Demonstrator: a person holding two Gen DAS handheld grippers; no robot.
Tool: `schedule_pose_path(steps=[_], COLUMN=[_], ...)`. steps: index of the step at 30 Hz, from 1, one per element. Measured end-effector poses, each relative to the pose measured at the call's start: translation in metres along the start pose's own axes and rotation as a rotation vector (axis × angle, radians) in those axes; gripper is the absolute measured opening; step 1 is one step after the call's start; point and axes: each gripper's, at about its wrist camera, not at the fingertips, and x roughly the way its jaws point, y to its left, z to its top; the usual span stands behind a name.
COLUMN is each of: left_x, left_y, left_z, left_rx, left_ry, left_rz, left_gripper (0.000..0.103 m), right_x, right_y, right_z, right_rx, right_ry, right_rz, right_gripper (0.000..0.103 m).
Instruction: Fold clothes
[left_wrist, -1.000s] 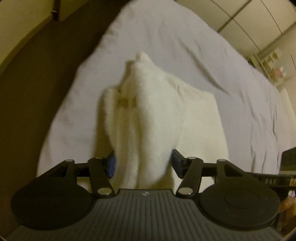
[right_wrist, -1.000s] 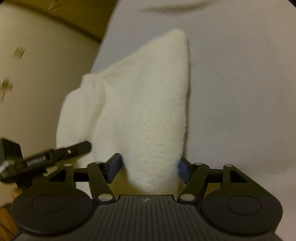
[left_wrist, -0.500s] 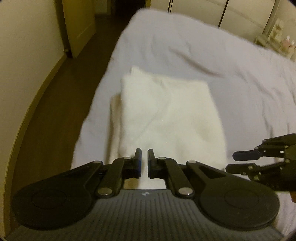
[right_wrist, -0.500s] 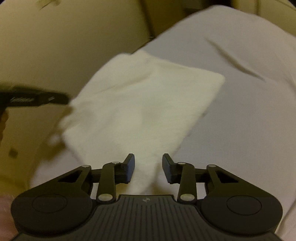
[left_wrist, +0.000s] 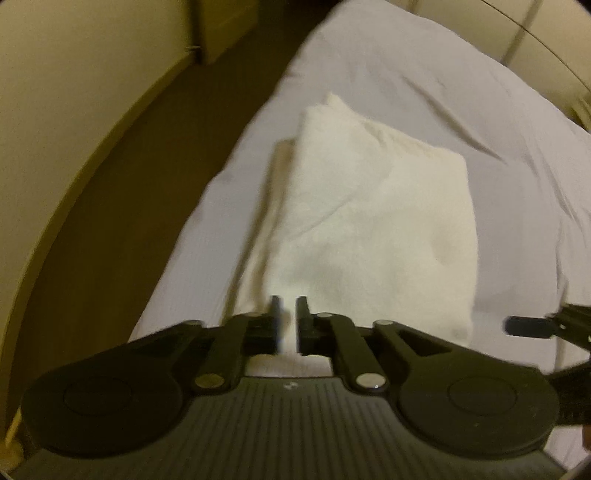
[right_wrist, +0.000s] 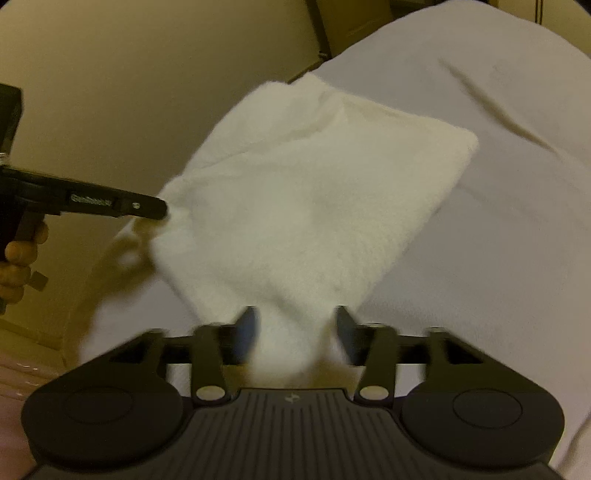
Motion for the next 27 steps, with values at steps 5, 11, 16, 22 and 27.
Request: schedule_pose_path(steps=[5, 11, 16, 22, 27], left_x=[-0.049, -0.107, -0.160, -0.213, -0.250], left_y=[-0.024, -0.066, -0.112, -0.165, -0.202], left_z=[-0.032, -0.071, -0.096, -0.114, -0.126], left_rx=[-0.075, -0.173, -0.184, -0.204, -0.234], left_ry=[0.032, -0.005, -0.040, -0.081, -0.130], left_rz=[0.110, 0.168, 0.226, 0.290, 0.302], left_gripper=[0.035, 0.053, 0.065, 0.074, 0.079], right_x=[-0.039, -0.088, -0.143, -0.208, -0.251], right_y=[0.003, -0.002, -0.008, -0.021, -0.038], right_z=[-0.020, -0.042, -0.061, -0.086, -0.097], right_rx=[-0.010, -0.040, -0.073, -0.092, -0.094], right_ry=[0.009, -0.062, -0.122, -0.170, -0.192], right_rz=[0.001, 0.016, 0.035, 0.040, 0.032], right_gripper=[0.095, 0.100, 0.100, 0.100, 0.101])
